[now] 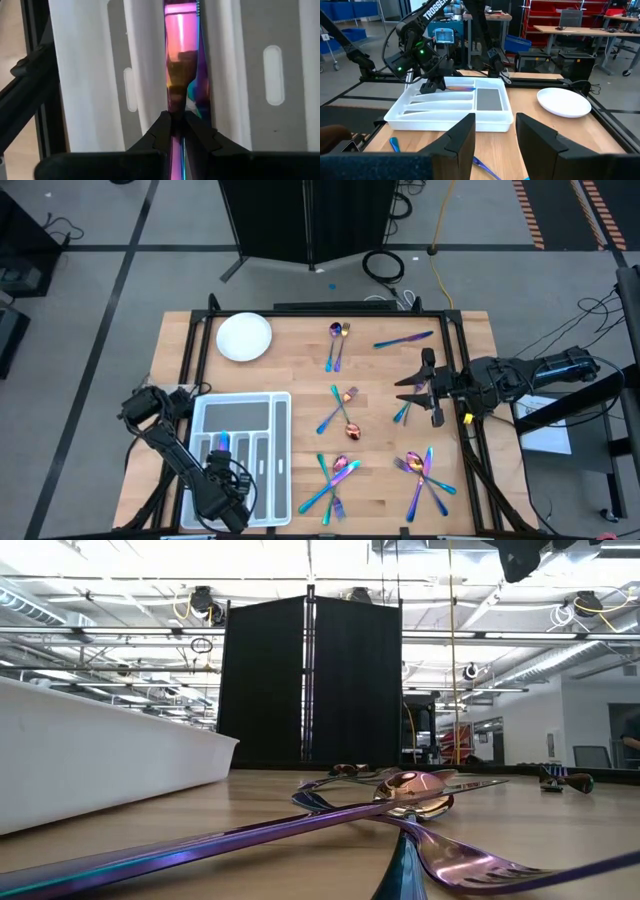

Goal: Sort silverware
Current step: Put the iridescent blue knife in the silverware tray

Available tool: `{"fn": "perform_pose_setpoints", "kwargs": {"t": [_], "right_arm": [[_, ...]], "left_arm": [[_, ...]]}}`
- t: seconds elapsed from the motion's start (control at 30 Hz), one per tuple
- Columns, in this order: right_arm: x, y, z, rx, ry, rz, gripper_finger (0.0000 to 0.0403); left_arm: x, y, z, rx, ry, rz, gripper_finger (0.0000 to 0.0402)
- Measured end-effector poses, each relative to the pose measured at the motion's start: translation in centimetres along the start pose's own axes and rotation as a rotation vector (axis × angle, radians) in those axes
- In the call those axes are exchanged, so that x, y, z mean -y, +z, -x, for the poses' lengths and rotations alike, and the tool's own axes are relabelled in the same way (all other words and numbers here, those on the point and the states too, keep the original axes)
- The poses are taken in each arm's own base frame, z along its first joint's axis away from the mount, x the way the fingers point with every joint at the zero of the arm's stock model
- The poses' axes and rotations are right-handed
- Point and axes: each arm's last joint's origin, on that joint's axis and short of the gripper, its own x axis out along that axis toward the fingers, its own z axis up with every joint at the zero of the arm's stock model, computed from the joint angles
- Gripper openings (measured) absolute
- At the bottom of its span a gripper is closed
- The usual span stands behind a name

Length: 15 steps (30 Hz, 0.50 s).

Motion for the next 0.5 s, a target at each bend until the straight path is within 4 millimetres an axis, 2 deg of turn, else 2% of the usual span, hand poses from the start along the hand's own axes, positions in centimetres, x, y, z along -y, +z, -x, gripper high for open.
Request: {"fn": "perform_pose_setpoints", "kwargs": {"t": [0.17,0.5], "right_arm": [[0.01,0.0,0.0,0.0,0.0,0.0,0.013],[0.0,0.0,0.0,0.0,0.0,0.0,0.013]], "left_arm": [[0.12,-0.3,0.0,-0.052,0.008,-0.003,0.0045],[0.19,-0.35,0.07,-0.073,0.015,-0.03,0.014]]}}
